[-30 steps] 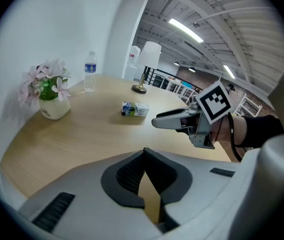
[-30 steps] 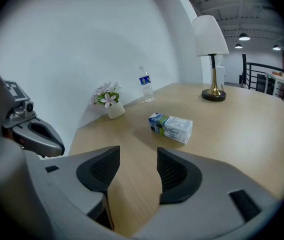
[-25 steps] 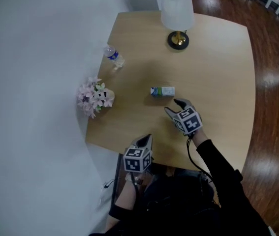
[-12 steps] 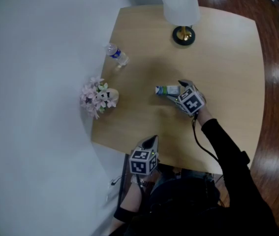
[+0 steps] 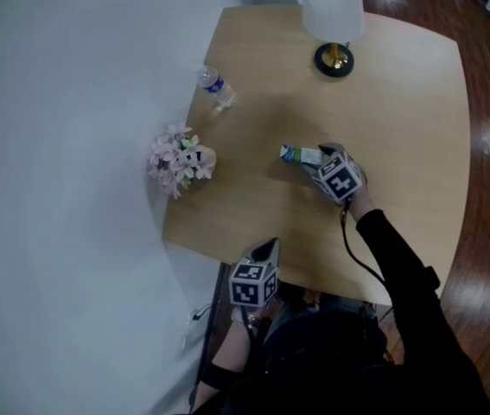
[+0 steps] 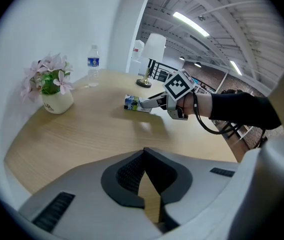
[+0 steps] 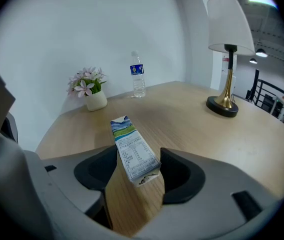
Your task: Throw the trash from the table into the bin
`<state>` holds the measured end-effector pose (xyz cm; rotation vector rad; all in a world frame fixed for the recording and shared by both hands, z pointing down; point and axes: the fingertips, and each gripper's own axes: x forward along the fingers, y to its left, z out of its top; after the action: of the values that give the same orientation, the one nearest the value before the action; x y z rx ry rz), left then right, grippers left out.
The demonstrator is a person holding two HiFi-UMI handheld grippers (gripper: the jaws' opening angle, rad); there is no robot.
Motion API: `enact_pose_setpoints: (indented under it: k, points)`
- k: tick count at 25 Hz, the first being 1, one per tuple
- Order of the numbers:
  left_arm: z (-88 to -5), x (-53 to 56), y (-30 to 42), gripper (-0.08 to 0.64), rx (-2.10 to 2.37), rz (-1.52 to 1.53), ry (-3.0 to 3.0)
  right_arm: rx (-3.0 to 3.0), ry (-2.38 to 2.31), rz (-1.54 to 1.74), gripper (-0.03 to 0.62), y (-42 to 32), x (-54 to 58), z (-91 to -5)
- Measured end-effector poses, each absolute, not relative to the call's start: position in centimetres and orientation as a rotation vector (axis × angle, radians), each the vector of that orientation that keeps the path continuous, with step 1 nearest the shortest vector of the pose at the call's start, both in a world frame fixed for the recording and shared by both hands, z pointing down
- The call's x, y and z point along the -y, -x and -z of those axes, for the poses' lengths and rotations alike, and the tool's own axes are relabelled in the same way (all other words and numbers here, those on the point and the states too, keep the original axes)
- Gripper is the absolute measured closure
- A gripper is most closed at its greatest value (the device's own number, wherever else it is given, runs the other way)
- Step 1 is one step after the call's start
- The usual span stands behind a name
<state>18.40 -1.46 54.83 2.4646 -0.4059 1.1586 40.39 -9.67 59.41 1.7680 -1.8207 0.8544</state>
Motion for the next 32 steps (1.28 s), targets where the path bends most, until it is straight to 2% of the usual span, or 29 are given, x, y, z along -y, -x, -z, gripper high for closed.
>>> enact_pose_setpoints:
  k: [10,23,32]
  points:
    - [-53.5,1.4,-15.1,0.557,0.434,-1.11,-2.495,1.842,-1.83,-0.849,0.339,-35.4,6.4,-56.1]
    - [-53.3,0.0,-5.6,0.557,0.489,-1.03,-2.493,2.005,-1.668,-0.83,0.347,-17.8,0.4,-51.5]
    - [-54.5,-1.1,2.1,0.557,0.579,-0.977,-2.41,2.041,-1.494,-0.82,0.35,-8.8,-0.9,-51.9]
